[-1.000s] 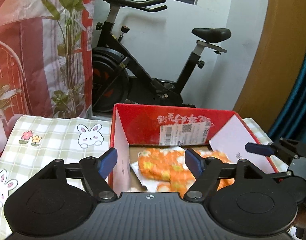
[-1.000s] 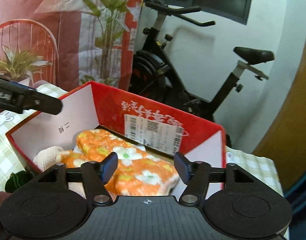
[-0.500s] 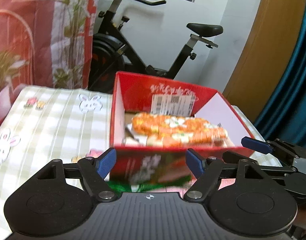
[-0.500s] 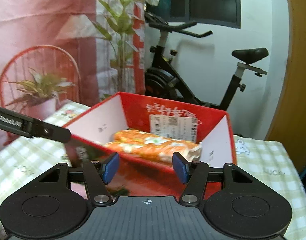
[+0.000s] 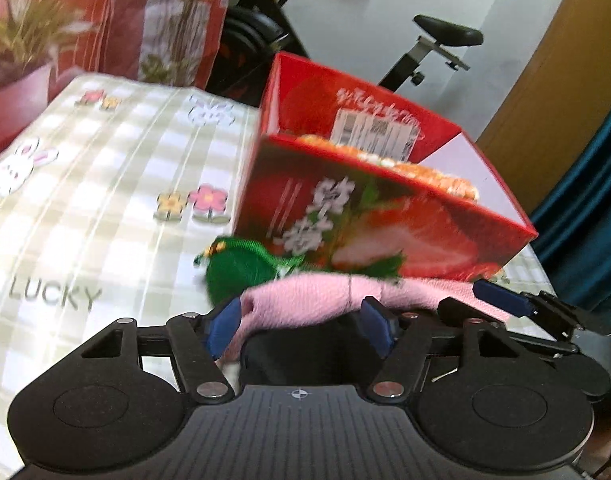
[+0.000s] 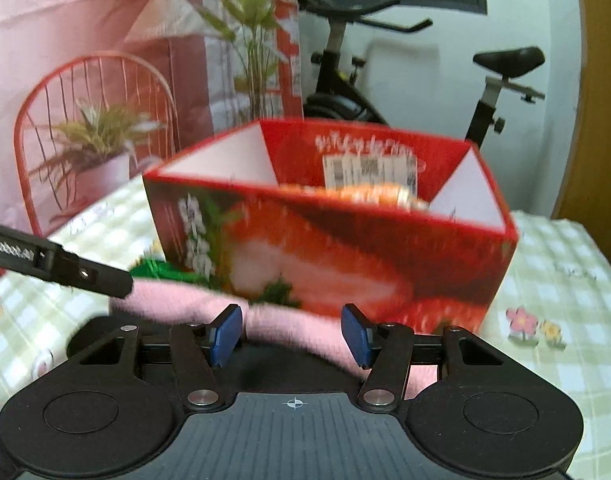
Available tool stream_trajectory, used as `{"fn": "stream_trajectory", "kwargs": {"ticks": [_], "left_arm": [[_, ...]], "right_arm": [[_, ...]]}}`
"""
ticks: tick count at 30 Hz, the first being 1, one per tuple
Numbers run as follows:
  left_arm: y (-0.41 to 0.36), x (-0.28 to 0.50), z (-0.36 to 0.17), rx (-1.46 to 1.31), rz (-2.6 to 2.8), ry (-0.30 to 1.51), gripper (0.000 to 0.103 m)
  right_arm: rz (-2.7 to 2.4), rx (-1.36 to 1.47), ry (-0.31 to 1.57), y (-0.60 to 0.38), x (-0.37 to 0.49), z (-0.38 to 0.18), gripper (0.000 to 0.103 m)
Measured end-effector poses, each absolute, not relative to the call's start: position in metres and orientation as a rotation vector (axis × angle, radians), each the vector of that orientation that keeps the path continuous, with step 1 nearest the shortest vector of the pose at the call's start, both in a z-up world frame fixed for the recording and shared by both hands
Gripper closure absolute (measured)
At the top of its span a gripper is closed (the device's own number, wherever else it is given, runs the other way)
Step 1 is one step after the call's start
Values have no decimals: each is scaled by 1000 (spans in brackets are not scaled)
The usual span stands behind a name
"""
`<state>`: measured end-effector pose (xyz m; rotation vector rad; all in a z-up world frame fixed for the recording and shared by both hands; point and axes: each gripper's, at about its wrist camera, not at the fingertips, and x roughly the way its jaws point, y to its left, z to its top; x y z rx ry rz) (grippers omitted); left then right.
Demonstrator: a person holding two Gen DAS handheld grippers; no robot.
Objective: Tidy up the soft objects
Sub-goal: 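Move both tools back down to the black eye mask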
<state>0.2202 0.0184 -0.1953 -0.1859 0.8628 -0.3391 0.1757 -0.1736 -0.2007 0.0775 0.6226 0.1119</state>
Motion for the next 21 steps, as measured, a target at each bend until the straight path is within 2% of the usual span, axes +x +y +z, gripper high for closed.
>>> {"fn": "stream_trajectory", "kwargs": {"ticks": [9,21], "left_arm": [[26,210,-215,-229,-307,918,38],[21,206,-234,-274,-308,988,38]], "right_arm": [[117,113,708,-173,172,-238,52],[126,183,722,-182,164,-250,51]]}}
